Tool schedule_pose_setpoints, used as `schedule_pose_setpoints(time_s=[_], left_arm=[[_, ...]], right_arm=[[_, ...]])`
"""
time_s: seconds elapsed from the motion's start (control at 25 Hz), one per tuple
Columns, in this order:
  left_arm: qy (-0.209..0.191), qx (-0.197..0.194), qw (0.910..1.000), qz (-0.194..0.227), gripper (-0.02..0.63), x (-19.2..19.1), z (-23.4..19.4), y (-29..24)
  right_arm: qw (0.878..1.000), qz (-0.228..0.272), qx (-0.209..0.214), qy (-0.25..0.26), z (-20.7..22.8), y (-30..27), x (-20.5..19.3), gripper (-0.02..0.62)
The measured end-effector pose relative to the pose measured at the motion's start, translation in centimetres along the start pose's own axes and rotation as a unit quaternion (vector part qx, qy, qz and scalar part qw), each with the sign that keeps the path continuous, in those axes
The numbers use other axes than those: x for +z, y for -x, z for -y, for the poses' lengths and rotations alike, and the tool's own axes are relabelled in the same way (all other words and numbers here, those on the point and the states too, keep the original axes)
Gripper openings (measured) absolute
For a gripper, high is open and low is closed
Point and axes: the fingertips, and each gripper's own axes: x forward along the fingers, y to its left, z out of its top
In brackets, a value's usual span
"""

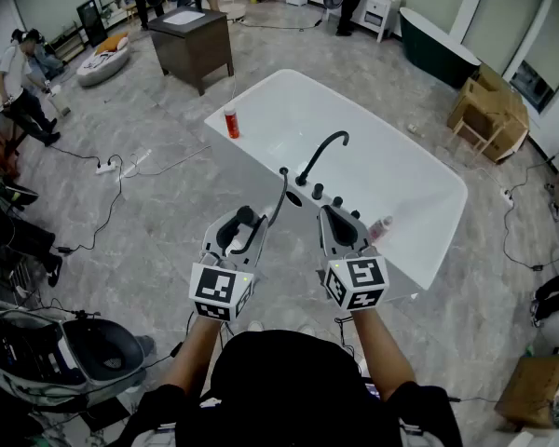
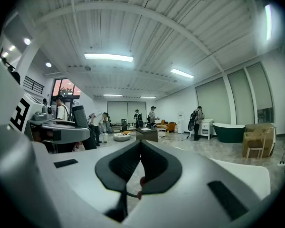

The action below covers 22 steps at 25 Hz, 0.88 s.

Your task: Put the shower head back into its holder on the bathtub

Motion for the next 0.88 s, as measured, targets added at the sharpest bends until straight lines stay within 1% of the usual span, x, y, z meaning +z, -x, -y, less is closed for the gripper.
schedule_pose_setpoints(time_s=[0.12,0.24,0.44,0.56,0.72,0.88], left_arm=[[-0.001,0.006,1.0000,0.001,0.147,-0.4,-0.2,-0.4],[0.000,0.015,0.9999,0.002,0.147,-0.5,-0.1,-0.9],[0.009,0.036,0.9993,-0.005,0.147,-0.6,1.9,-1.5],[0.012,0.048,0.9987,-0.008,0.147,-1.7,2.9,-1.7],[0.019,0.055,0.9982,-0.016,0.147,-3.0,3.5,-1.7],[0.031,0.061,0.9972,-0.027,0.147,-2.8,3.9,-2.6]], right_arm=[[1.000,0.002,0.007,-0.015,0.4,-0.3,-0.8,0.021],[1.000,0.001,0.014,-0.011,1.1,-0.3,-1.0,0.021],[1.000,-0.005,0.028,-0.009,3.1,0.9,-1.2,0.021],[0.999,-0.009,0.041,-0.009,3.9,1.3,-2.5,0.021],[0.998,-0.015,0.053,-0.007,4.3,1.3,-3.6,0.021],[0.998,-0.023,0.062,-0.013,5.4,0.8,-3.2,0.021]])
